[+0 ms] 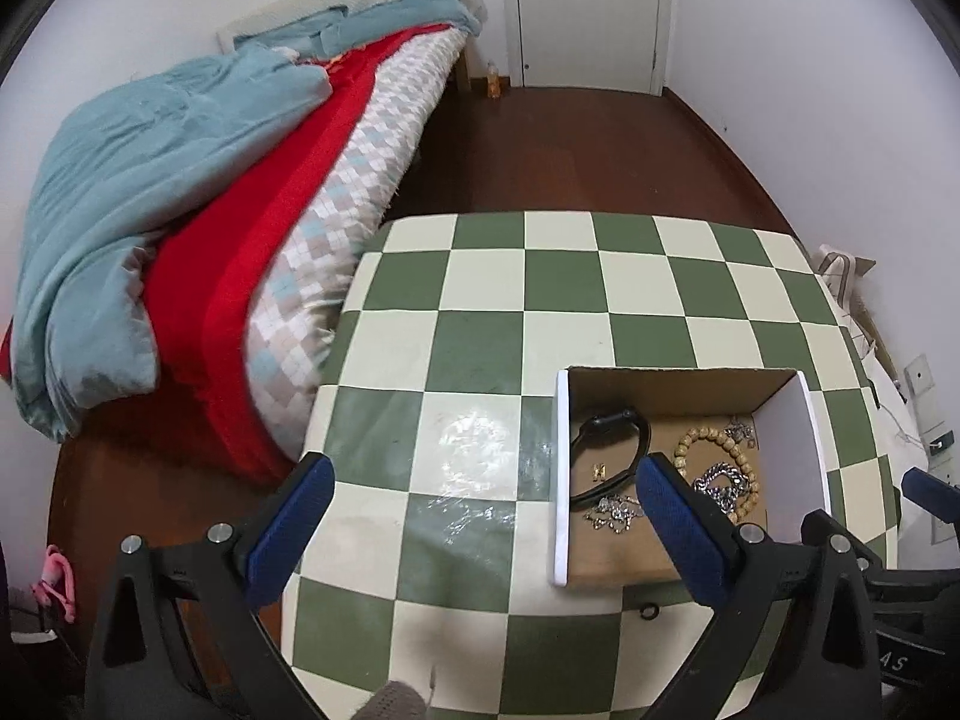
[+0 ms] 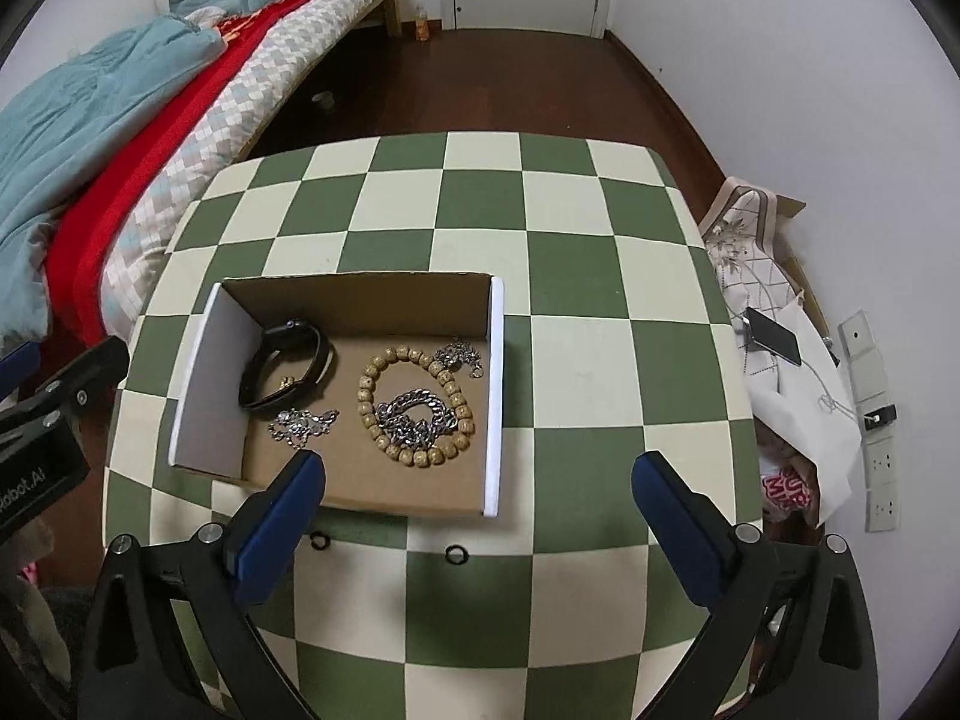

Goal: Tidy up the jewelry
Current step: 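Lift both open tools up out of the box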

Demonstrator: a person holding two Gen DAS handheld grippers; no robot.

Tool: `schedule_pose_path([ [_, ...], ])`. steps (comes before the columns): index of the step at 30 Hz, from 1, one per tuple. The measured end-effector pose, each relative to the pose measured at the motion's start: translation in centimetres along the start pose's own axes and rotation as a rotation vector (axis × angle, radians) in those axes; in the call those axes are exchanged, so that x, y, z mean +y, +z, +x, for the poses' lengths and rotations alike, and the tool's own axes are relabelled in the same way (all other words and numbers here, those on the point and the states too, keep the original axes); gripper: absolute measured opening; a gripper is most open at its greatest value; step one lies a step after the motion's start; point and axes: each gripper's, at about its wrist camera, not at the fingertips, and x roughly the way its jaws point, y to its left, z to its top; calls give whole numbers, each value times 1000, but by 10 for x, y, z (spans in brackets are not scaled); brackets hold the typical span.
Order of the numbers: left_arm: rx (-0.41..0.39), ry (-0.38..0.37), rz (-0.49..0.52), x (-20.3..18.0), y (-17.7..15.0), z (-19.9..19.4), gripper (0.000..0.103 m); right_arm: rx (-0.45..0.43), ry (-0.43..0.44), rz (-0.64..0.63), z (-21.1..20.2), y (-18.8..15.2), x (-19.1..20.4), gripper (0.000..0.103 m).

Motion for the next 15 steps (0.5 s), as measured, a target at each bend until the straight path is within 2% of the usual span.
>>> schedule_pose_path([
  [6, -39, -12, 16, -1, -13, -26, 103, -59, -11, 10, -28, -13, 2, 103],
  [15, -124, 16, 20, -1, -34, -72, 103, -166, -50, -1, -81, -36, 0, 103],
])
